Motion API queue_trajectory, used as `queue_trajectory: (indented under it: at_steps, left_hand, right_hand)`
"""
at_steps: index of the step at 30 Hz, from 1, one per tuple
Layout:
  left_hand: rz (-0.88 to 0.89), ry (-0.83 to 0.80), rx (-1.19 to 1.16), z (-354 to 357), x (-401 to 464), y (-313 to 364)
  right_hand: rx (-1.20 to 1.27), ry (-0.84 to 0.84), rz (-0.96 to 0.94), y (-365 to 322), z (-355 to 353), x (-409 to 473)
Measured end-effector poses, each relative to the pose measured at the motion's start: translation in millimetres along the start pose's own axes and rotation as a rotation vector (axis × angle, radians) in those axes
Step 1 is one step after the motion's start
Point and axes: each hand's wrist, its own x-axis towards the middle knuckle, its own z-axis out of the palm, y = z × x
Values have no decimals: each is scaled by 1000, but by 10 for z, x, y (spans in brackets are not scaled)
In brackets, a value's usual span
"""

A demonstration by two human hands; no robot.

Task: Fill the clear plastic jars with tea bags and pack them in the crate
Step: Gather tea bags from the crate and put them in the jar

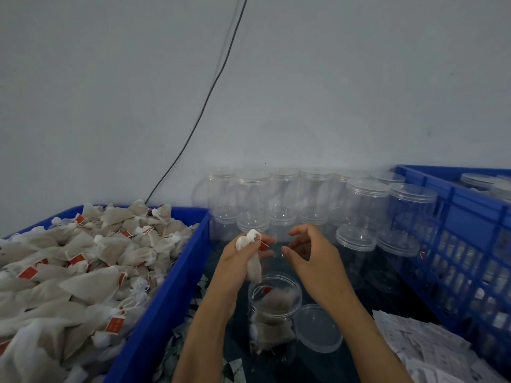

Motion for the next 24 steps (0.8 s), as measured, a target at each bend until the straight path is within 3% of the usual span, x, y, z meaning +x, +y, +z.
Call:
queue_trajectory:
  at_steps: [6, 12, 15, 21, 24]
  left_hand:
    - [159, -184, 262, 23, -21, -95]
    - [189, -384, 343, 43, -31, -133]
    - [218, -370, 447, -40, -11, -132]
    - [243, -284, 580, -226, 3, -47]
    - [263, -219, 709, -287, -5, -22]
  right_hand:
    - [286, -208, 12, -105, 29, -31]
    - [146, -60, 27, -32, 29, -21]
    - [52, -89, 11, 0, -14, -10]
    - [121, -184, -13, -7, -29, -3]
    - [-79, -235, -34, 25, -28, -4]
